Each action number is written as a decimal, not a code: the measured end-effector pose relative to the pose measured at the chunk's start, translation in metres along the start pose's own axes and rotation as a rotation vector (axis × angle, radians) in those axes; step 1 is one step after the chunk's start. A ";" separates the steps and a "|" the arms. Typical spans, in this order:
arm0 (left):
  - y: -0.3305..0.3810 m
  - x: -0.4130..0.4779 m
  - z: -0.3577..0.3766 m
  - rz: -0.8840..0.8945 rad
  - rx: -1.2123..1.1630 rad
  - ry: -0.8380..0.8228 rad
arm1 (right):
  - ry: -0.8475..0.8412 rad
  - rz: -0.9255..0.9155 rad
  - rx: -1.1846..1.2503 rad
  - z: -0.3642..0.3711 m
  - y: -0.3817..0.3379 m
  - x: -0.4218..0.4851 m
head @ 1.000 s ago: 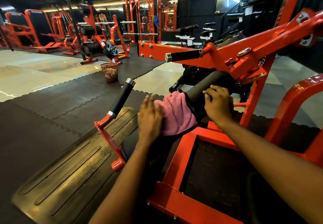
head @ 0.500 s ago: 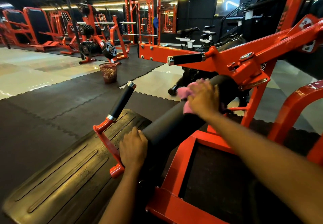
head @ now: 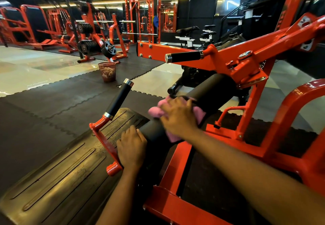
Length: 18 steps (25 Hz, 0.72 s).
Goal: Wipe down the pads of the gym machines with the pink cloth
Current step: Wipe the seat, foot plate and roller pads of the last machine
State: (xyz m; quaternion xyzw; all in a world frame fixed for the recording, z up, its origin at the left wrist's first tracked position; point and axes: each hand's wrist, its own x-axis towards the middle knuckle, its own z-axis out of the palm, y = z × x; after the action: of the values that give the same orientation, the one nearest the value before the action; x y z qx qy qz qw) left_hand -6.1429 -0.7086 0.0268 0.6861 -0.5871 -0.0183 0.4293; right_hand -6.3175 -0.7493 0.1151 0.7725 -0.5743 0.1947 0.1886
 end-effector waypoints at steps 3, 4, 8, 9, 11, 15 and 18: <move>0.000 -0.008 0.003 0.026 0.028 0.049 | 0.007 -0.107 0.059 0.003 0.006 -0.011; 0.000 -0.011 0.004 0.036 0.047 0.070 | 0.035 -0.094 0.041 0.000 0.026 -0.003; -0.002 -0.022 0.014 0.067 0.120 0.126 | 0.117 0.193 -0.046 -0.026 0.136 0.059; -0.002 -0.027 0.016 0.074 0.130 0.137 | 0.109 0.244 -0.041 -0.034 0.158 0.070; -0.004 -0.036 0.021 0.091 0.154 0.147 | 0.095 0.318 0.031 -0.040 0.176 0.081; -0.004 -0.046 0.026 0.089 0.155 0.136 | 0.137 0.302 -0.052 -0.023 0.116 0.062; 0.000 -0.052 0.023 0.096 0.135 0.143 | 0.088 0.184 0.017 -0.005 0.041 0.030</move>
State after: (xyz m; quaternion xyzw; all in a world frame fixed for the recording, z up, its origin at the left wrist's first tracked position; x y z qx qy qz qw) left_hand -6.1709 -0.6792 -0.0123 0.6840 -0.5869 0.0909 0.4236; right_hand -6.3490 -0.7819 0.1375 0.7088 -0.6321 0.2499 0.1886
